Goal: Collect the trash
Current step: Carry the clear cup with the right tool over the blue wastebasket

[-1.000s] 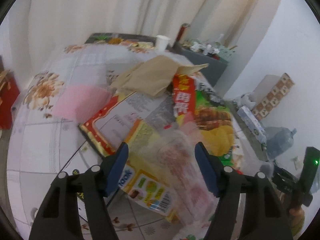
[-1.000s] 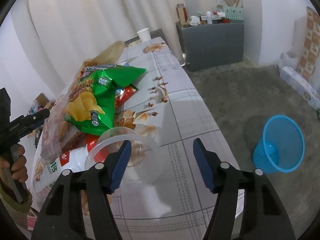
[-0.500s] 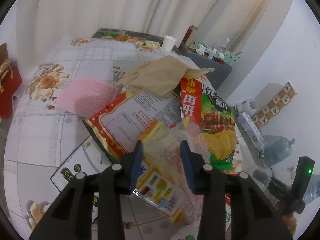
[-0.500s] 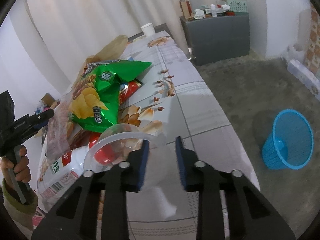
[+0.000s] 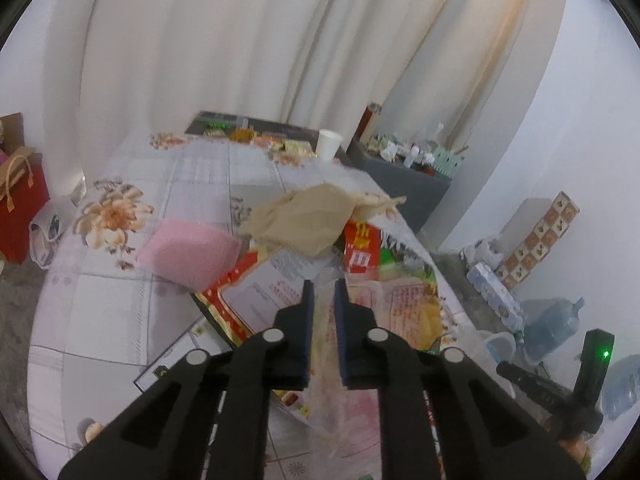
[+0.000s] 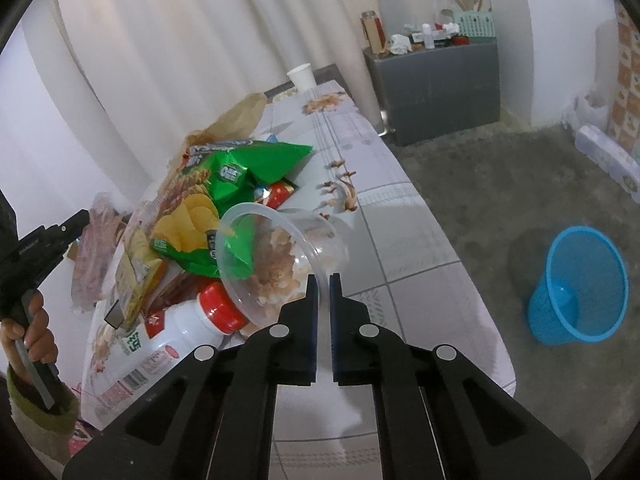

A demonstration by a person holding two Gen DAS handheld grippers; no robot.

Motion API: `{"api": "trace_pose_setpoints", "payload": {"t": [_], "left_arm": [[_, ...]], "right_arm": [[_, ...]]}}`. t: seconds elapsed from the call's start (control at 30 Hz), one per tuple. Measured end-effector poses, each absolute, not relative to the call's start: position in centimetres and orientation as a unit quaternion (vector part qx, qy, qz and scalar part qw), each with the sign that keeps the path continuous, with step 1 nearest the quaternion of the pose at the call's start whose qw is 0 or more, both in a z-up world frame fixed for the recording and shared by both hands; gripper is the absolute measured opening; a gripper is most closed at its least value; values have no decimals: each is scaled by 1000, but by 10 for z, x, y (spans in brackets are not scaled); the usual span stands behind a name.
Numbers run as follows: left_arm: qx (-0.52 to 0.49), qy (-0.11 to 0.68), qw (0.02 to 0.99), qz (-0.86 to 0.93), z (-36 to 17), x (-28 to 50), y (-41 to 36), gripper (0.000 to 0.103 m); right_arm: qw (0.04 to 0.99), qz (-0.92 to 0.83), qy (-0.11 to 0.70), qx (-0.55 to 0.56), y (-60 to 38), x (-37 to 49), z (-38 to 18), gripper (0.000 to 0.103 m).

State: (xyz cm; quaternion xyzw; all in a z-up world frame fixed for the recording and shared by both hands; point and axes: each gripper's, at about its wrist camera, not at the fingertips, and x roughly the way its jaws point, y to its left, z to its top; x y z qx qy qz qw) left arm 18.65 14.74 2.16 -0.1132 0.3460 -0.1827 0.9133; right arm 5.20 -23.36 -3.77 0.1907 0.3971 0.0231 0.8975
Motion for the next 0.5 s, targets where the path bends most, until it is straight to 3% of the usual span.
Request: {"api": "trace_pose_setpoints", "payload": {"t": [0.07,0.5], "left_arm": [[-113,337,917,-183,27,183,149,1],[-106,271,937,-196,73,153,141,0]], "right_arm": [[899,23,392,193,-235,49,-35,4],[913,14,346,213,-257,20,-14,4]]}}
